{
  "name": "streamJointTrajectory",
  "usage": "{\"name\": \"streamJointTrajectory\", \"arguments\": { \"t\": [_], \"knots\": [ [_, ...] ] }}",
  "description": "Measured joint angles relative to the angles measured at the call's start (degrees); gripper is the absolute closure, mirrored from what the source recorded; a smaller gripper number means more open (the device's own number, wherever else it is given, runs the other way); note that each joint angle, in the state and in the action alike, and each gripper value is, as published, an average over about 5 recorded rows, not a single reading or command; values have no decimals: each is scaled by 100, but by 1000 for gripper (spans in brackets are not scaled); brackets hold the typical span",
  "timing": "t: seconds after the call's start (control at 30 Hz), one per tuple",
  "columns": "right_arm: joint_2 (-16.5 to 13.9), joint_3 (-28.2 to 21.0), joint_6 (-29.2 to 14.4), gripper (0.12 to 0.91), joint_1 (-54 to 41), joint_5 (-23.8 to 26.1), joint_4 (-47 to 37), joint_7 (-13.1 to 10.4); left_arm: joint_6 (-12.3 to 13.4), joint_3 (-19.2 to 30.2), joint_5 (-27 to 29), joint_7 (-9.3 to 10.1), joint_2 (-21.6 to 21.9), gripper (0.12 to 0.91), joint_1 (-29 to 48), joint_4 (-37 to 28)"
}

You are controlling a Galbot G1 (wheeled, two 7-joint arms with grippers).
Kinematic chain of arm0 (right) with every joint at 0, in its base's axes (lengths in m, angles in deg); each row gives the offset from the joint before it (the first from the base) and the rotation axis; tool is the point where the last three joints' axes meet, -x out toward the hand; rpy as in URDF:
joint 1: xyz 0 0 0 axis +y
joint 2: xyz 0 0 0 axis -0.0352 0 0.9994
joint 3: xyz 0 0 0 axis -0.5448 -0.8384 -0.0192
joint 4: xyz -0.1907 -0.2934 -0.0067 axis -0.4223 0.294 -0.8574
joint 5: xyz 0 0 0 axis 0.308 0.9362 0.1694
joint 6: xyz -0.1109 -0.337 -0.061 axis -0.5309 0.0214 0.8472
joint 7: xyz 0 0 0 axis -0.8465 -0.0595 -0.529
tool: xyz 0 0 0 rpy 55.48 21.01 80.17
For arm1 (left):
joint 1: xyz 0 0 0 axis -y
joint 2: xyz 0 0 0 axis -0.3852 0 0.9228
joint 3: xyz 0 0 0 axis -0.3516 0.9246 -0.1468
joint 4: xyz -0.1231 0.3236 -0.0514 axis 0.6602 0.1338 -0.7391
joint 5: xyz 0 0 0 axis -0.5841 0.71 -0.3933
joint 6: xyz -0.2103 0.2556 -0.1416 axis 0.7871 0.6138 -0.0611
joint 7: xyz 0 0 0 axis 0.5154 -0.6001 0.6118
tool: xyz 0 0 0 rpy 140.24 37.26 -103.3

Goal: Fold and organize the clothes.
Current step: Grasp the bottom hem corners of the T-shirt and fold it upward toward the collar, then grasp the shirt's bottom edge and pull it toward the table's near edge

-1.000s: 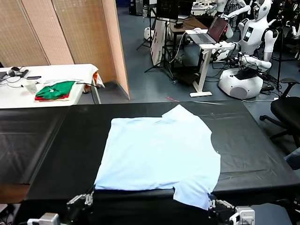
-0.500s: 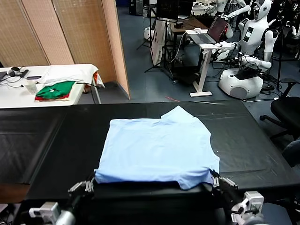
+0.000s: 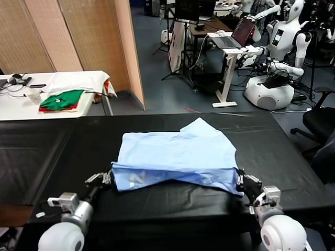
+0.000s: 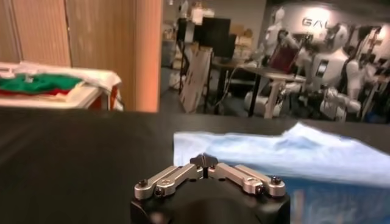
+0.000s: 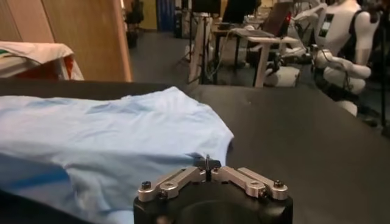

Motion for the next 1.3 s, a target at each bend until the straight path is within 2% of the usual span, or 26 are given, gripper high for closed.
{"name": "streamJointTrajectory", "arguments": {
  "t": [0.33, 0.4, 0.53, 0.6, 0.7, 0.8, 0.93, 1.03, 1.13, 1.3],
  "knots": [
    [26, -117, 191, 868, -39, 71, -41, 70, -9, 345, 354, -16, 254, 884, 504, -622],
    [8, -67, 238, 802, 26, 67, 36, 97, -20, 382, 416, -24, 273, 884, 551, -712],
    [-49, 119, 334, 568, 281, 46, 295, 183, -75, 389, 446, -27, 273, 872, 546, -755],
    [-62, 249, 340, 436, 472, 41, 453, 238, -107, 357, 445, -23, 259, 811, 494, -705],
    [-47, 453, 282, 253, 789, 25, 642, 322, -185, 271, 423, -11, 233, 657, 347, -547],
    [-19, 631, 198, 144, 1084, 11, 724, 375, -284, 169, 391, 7, 198, 487, 135, -328],
    [17, 773, 88, 121, 1383, 9, 737, 416, -418, 95, 313, 52, 126, 239, -205, -25],
    [55, 806, 26, 119, 1496, 14, 709, 433, -489, 100, 271, 96, 44, 143, -455, 134],
    [90, 793, -3, 127, 1524, 34, 670, 441, -514, 130, 296, 110, -52, 126, -665, 219],
    [117, 717, -43, 193, 1503, 88, 614, 452, -519, 172, 324, 101, -170, 126, -874, 280]
  ]
}}
